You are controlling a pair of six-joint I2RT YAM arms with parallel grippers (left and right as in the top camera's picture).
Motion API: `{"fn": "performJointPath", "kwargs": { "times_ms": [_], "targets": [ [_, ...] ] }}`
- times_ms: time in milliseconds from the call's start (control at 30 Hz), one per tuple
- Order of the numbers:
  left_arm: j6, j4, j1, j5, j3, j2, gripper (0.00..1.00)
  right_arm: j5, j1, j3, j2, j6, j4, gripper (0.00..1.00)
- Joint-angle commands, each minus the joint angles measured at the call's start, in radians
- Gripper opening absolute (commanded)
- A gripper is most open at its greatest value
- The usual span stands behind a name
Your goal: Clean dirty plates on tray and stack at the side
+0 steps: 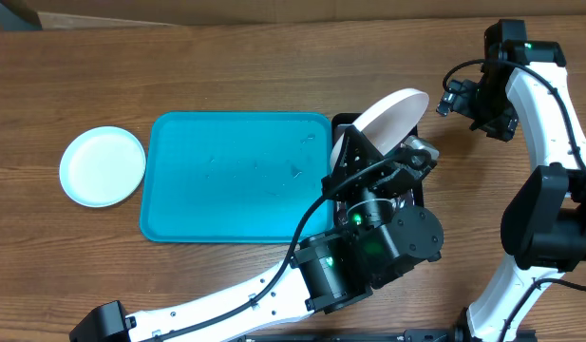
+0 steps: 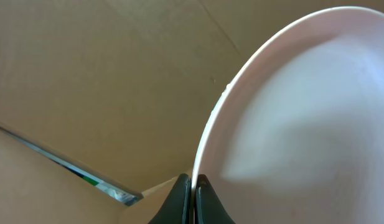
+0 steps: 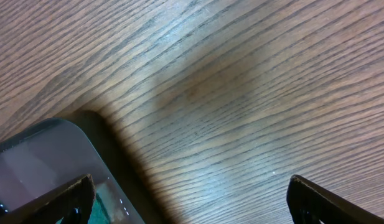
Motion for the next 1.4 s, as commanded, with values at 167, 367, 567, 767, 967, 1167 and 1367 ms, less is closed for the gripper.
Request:
{"fn": "performJointPath", "kwargs": {
  "times_ms": [167, 367, 567, 767, 967, 1167, 1367],
  "targets": [
    [0.017, 0.020, 0.009, -0.027, 0.015, -0.019, 0.04, 0.000, -0.003, 0.012, -0.008, 0.004, 0.002, 1.00],
    [0.043, 0.057, 0.046, -0.027, 0.015, -0.019, 0.04, -0.001, -0.003, 0.012, -0.008, 0.004, 0.002, 1.00],
    [0.201, 0.236, 0.050, -0.027, 0.015, -0.019, 0.04, -0.001, -0.003, 0.012, -0.008, 0.004, 0.002, 1.00],
    [0.138, 0.289, 0.055, -0.061, 0.015, -0.019, 0.04, 0.000, -0.003, 0.012, -0.008, 0.004, 0.002, 1.00],
    [0.095, 0.271, 0.059, -0.044, 0.015, -0.019, 0.04, -0.001, -0.003, 0.012, -0.008, 0.004, 0.002, 1.00],
    [-0.086, 0.140, 0.074, -0.041, 0.015, -0.019, 0.04, -0.001, -0.003, 0.012, -0.008, 0.004, 0.002, 1.00],
    [-0.502, -0.254, 0.194, 0.314, 0.015, -0.019, 0.04, -0.001, -0.003, 0.012, -0.008, 0.004, 0.002, 1.00]
  ]
}}
